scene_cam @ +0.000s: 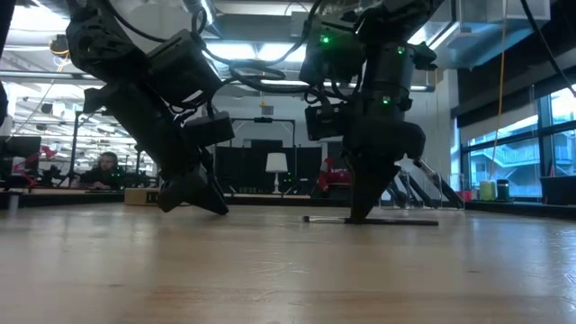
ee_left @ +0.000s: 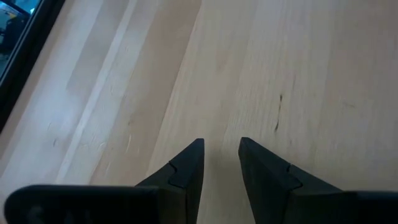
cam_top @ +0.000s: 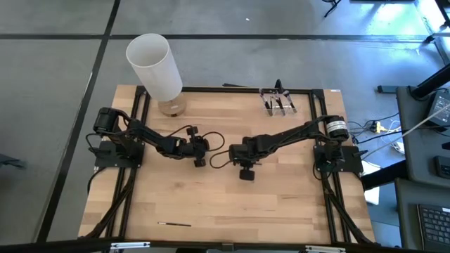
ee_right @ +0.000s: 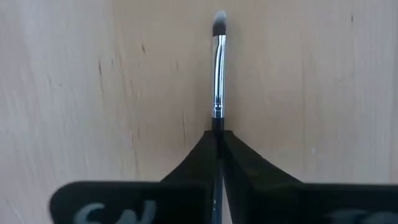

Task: Put items in baskets/containers
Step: Put the eyeshadow brush into the middle of the transparent organizer

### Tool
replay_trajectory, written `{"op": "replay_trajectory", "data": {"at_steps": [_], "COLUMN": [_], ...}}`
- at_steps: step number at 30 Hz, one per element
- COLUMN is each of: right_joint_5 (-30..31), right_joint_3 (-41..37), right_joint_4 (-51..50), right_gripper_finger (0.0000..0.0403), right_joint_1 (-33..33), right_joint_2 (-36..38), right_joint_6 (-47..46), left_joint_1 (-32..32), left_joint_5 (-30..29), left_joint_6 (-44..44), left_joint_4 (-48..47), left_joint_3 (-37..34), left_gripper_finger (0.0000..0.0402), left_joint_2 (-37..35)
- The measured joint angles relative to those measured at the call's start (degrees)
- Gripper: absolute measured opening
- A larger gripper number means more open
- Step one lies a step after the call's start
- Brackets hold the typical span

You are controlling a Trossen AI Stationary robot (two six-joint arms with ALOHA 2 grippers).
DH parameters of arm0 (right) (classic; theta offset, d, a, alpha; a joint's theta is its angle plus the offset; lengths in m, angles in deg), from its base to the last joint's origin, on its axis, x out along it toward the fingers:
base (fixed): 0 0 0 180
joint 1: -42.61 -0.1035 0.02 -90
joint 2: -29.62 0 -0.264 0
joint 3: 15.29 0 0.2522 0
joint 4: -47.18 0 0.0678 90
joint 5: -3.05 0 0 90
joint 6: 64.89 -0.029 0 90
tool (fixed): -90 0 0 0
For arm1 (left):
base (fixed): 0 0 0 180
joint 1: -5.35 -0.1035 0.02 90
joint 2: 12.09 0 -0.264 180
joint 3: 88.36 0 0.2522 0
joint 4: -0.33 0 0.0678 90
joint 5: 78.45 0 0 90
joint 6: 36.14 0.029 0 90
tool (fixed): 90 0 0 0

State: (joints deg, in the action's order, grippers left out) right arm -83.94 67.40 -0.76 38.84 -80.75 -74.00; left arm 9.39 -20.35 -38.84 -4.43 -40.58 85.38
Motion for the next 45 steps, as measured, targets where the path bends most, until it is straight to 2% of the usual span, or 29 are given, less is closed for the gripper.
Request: {"op": "replay_trajectory", "data": {"at_steps": [8,15,22,25,28,31,36,39,42,45], "right_joint_5": [1.98,8.66,9.21,4.61,-0.15,-0.37,-0.46,-2.54,-3.21,0.07], "right_joint_3": [-0.39,-0.38,-2.31,-5.26,-9.28,-11.38,-11.68,-11.68,-11.5,-9.51], "right_joint_4": [-2.42,-8.74,-7.81,-2.92,6.6,12.27,13.07,12.98,13.72,13.86], "right_gripper_finger": [0.0005,0.0005,0.0006,0.0013,0.0025,0.0041,0.0065,0.0068,0.0056,0.0035], "right_joint_1": [1.55,7.76,13.47,13.36,10.66,7.81,5.45,3.96,2.29,0.71], "right_joint_2": [7.08,17.77,25.65,25.37,23.34,21.47,19.6,19.57,19.59,18.78], "right_joint_6": [-3.29,-3.74,-4.52,-4.68,-5.15,-3.52,0.79,3.66,5.41,6.57], "left_joint_1": [-0.37,-0.37,-0.31,-0.31,-0.31,-0.32,-0.37,-0.37,-0.39,-0.48], "left_joint_5": [0.02,-0.02,0.04,0.04,0.05,0.03,-0.06,-0.1,-0.11,-0.09], "left_joint_6": [1.36,1.53,1.53,1.53,1.51,1.5,1.07,1.09,1.43,1.55], "left_joint_4": [0.25,0.18,-0.15,-0.24,-0.34,-0.28,0.39,1.29,2.05,2.64], "left_joint_3": [-0.02,0.0,0.0,0.0,0.0,0.0,-0.04,-0.11,-0.11,-0.15], "left_gripper_finger": [0.0102,0.0102,0.0102,0.0102,0.0102,0.0102,0.0102,0.0102,0.0102,0.0102], "left_joint_2": [0.02,0.02,0.02,0.02,0.02,0.02,0.02,0.02,0.05,0.09]}}
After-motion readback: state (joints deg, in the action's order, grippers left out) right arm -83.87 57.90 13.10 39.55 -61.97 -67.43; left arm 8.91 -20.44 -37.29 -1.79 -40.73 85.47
